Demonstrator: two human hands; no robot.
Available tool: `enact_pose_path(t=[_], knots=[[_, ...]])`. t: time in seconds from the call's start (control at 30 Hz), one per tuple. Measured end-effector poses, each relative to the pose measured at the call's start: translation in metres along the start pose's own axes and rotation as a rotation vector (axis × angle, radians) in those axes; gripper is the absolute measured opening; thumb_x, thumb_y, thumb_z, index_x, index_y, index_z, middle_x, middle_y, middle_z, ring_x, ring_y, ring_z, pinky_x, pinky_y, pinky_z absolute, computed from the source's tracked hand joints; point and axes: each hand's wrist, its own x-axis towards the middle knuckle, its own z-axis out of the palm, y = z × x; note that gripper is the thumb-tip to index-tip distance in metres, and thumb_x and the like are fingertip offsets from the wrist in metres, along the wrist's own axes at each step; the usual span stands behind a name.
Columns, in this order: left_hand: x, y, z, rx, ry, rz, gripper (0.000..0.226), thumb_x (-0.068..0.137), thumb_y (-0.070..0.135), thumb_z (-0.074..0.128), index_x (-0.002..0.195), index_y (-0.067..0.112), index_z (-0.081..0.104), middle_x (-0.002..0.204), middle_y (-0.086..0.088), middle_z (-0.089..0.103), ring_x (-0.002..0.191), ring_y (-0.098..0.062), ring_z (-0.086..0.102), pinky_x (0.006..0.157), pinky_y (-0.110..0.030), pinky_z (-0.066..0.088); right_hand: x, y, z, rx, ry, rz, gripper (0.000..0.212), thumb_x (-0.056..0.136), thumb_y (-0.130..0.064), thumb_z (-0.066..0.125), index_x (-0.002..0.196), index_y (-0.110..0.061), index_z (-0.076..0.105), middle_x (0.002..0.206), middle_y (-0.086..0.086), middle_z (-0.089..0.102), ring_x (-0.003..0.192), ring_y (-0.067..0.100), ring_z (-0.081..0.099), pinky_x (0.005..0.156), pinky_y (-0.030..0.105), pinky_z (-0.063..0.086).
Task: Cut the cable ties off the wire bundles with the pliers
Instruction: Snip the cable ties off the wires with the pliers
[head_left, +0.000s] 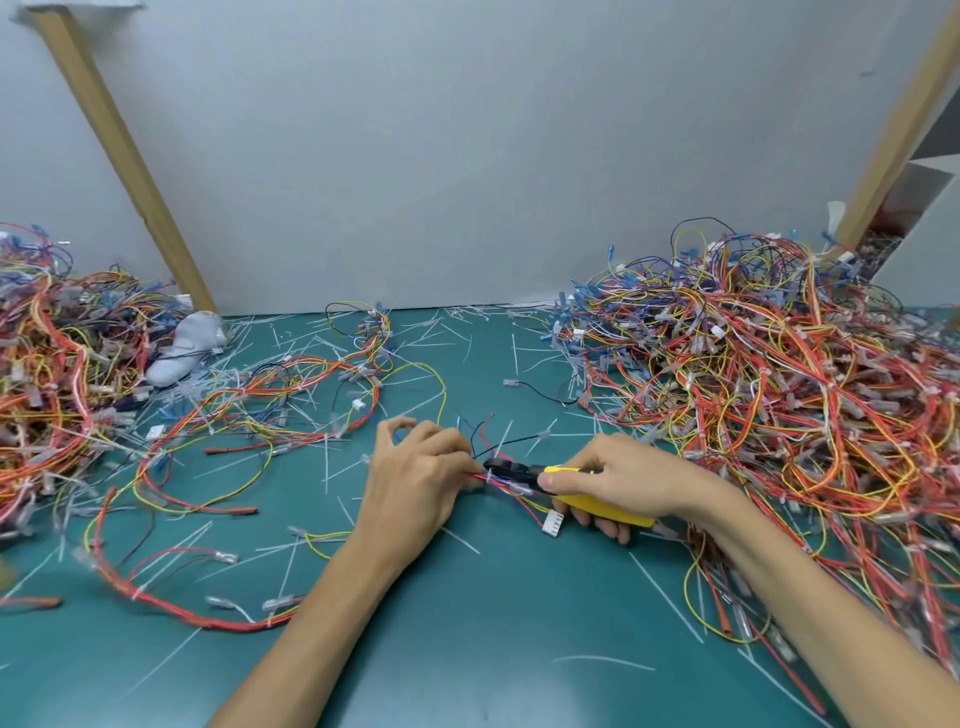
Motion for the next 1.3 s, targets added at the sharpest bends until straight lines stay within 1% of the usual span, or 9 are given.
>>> enact_pose_path(t=[0.13, 0.23, 0.4, 0.5, 0.57, 0.7, 0.93, 1.13, 1.3], knots=[[0.0, -0.001, 0.003, 0.153, 0.0, 0.069, 0.006, 0.078, 0.028, 0.078, 0.075, 0.027, 0.073, 0.074, 0.009, 0.061, 0.066, -0.017, 0.058, 0.083, -0.041, 0.04, 0.003, -0.004, -0.005, 0.077, -0.071, 0.06, 0.051, 0.096, -0.051, 0.052, 0.079, -0.006, 0.07, 0.065, 0.004, 0.066, 0.051, 0.022, 0.062, 0.048, 0.028, 0.052], [0.0, 0.003, 0.008, 0.195, -0.023, -0.017, 0.01, 0.079, 0.022, 0.078, 0.076, 0.024, 0.068, 0.077, 0.005, 0.057, 0.069, -0.02, 0.056, 0.084, -0.04, 0.037, 0.003, -0.003, -0.003, 0.114, -0.035, 0.071, 0.05, 0.096, -0.05, 0.051, 0.078, -0.007, 0.069, 0.064, 0.003, 0.066, 0.049, 0.021, 0.06, 0.046, 0.028, 0.051], [-0.002, -0.008, 0.008, -0.171, -0.184, -0.174, 0.007, 0.091, 0.031, 0.063, 0.095, 0.033, 0.069, 0.096, 0.016, 0.057, 0.094, -0.008, 0.048, 0.093, -0.037, 0.03, 0.0, -0.001, 0.006, -0.146, 0.159, -0.002, 0.048, 0.092, -0.057, 0.051, 0.071, -0.016, 0.067, 0.059, -0.001, 0.065, 0.043, 0.015, 0.057, 0.044, 0.03, 0.05], [-0.003, -0.01, 0.008, -0.317, -0.2, -0.242, 0.011, 0.093, 0.039, 0.059, 0.093, 0.037, 0.07, 0.089, 0.018, 0.059, 0.087, 0.003, 0.046, 0.09, -0.038, 0.032, -0.002, 0.004, 0.014, -0.391, 0.361, -0.097, 0.051, 0.087, -0.067, 0.045, 0.075, -0.024, 0.068, 0.061, 0.001, 0.062, 0.054, 0.015, 0.054, 0.053, 0.032, 0.04], [-0.003, -0.01, 0.007, -0.372, -0.188, -0.277, 0.01, 0.092, 0.037, 0.062, 0.092, 0.037, 0.072, 0.088, 0.015, 0.063, 0.089, 0.0, 0.052, 0.092, -0.043, 0.038, -0.002, 0.009, 0.021, -0.503, 0.474, -0.15, 0.054, 0.084, -0.071, 0.038, 0.078, -0.024, 0.063, 0.059, -0.002, 0.058, 0.058, 0.015, 0.052, 0.052, 0.03, 0.035], [-0.002, -0.007, 0.003, -0.489, -0.168, -0.347, 0.01, 0.086, 0.029, 0.071, 0.085, 0.038, 0.074, 0.087, 0.015, 0.064, 0.087, -0.004, 0.059, 0.091, -0.049, 0.041, -0.001, 0.019, 0.034, -0.593, 0.576, -0.192, 0.054, 0.081, -0.071, 0.034, 0.082, -0.024, 0.059, 0.065, -0.006, 0.059, 0.065, 0.017, 0.053, 0.059, 0.034, 0.04], [0.0, 0.001, 0.007, -0.225, -0.266, -0.249, 0.007, 0.086, 0.024, 0.069, 0.083, 0.029, 0.064, 0.085, 0.02, 0.051, 0.092, -0.01, 0.054, 0.087, -0.033, 0.028, -0.003, 0.027, 0.039, -0.631, 0.582, -0.308, 0.048, 0.082, -0.068, 0.038, 0.089, -0.026, 0.062, 0.078, -0.008, 0.063, 0.072, 0.019, 0.058, 0.06, 0.033, 0.042], [0.0, 0.004, 0.009, -0.134, -0.278, -0.217, 0.015, 0.084, 0.019, 0.067, 0.078, 0.027, 0.055, 0.082, 0.016, 0.05, 0.081, -0.016, 0.053, 0.076, -0.035, 0.036, -0.005, 0.03, 0.045, -0.667, 0.662, -0.422, 0.036, 0.083, -0.054, 0.059, 0.092, -0.021, 0.067, 0.074, -0.007, 0.065, 0.067, 0.021, 0.062, 0.052, 0.031, 0.045], [0.0, 0.002, 0.008, -0.226, -0.273, -0.207, 0.015, 0.084, 0.018, 0.068, 0.076, 0.023, 0.057, 0.079, 0.014, 0.051, 0.077, -0.02, 0.057, 0.071, -0.034, 0.04, -0.005, 0.029, 0.046, -0.714, 0.708, -0.396, 0.039, 0.084, -0.057, 0.053, 0.095, -0.022, 0.066, 0.076, -0.008, 0.062, 0.07, 0.019, 0.062, 0.052, 0.032, 0.047]])
